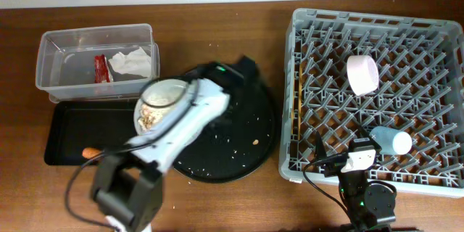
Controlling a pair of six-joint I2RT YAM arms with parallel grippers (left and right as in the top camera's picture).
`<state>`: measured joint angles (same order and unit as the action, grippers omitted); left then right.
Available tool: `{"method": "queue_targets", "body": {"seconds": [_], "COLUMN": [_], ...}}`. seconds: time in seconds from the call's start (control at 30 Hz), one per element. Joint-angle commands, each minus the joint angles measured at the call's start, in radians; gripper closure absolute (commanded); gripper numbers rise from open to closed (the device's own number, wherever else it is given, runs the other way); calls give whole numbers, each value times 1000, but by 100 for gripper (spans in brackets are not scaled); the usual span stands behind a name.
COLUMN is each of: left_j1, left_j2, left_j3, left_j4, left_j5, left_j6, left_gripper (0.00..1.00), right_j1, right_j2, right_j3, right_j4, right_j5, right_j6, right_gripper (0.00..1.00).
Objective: Sort waste into correct bins and load items into the dishwasher rack
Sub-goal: 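Tip the white plate over the black tray to dump the food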
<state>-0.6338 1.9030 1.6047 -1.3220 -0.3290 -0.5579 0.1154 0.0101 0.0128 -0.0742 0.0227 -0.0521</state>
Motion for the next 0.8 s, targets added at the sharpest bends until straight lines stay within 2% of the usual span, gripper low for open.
{"method": "queue_targets", "body": {"seconds": [0.0, 0.13, 0.2, 0.3, 0.43, 0.57, 0.77], "left_j1": [231, 545, 692, 840, 953, 1102, 1447], "left_j2": [-152, -180, -180, -180, -183, -266, -476], "left_j3": [21, 21, 12, 11, -12, -169, -400], "left_j4": [-6, 20, 89, 137, 123, 149, 177], "left_j5": [197, 440, 602, 800, 1021, 1173, 1568], "left_j6": [-19, 144, 254, 374, 502, 605, 863], "left_gripper": [100, 100, 99, 99, 100, 100, 100], "right_j1": [-5, -5, -5, -5, -5, -5, -5], "right_j2": [-6, -6, -6, -6, -6, -6, -6], "right_j3": [-7, -7, -7, -7, -7, -7, -7], "right_j4": [-3, -3, -3, -3, -3, -3, -3], "right_j5": [9, 9, 9, 9, 9, 9, 9], "right_j6": [7, 7, 7, 7, 7, 7, 7], "right_gripper": [2, 2, 2, 2, 2, 2, 2]}}
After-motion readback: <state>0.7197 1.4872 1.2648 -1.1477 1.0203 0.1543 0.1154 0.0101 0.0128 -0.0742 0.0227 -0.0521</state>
